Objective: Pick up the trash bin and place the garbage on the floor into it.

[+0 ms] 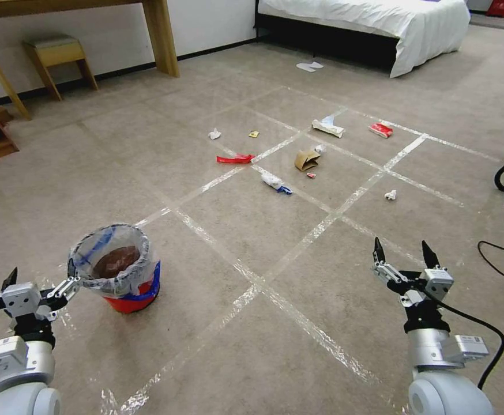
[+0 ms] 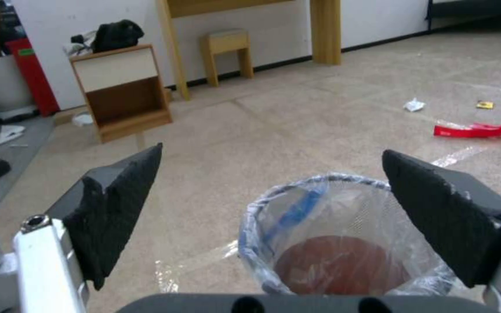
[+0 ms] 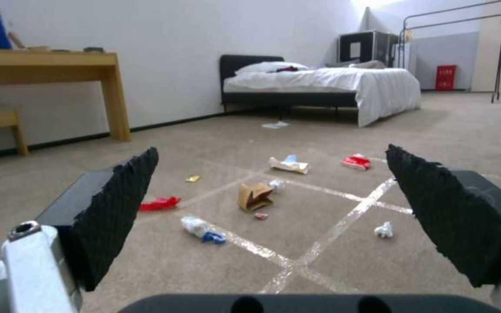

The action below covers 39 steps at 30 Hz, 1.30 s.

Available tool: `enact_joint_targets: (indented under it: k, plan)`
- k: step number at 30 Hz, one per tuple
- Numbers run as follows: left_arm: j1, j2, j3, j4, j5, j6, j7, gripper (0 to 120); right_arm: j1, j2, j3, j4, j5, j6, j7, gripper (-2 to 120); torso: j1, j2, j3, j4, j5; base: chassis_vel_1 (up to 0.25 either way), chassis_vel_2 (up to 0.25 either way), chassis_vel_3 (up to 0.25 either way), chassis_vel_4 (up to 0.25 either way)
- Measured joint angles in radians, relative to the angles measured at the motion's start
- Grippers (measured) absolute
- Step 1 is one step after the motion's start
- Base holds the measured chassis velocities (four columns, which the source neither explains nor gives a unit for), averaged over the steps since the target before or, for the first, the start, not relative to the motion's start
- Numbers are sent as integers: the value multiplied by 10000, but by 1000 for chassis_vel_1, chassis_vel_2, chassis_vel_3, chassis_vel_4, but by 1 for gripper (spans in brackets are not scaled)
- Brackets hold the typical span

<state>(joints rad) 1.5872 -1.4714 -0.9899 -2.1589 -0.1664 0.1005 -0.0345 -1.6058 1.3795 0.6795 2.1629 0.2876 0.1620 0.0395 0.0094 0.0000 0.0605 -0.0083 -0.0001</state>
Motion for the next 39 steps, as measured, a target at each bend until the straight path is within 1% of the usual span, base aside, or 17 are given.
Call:
enact_joint_targets:
  k: [20,30,34,39]
  plan:
    - [40,-17,-16,41,105,-178,-20,100,-80,19,49,20,-117,49,-58,100,0,0,0,0,0,0,0,0,0]
    - [183,35,-106,-93,237,-186,-17,100,-81,82,-34,1,-129,90,-257,100,-1,0,0,0,0,0,0,0,0]
    - [186,45,-124,-95,227,-187,-11,100,-69,71,-35,2,-129,79,-277,100,-1,0,-1,0,0,-70,64,57,-37]
    - [181,64,-135,-91,215,-188,-10,100,-69,49,-8,13,-120,70,-278,100,-1,1,-1,0,-2,-137,121,134,-141]
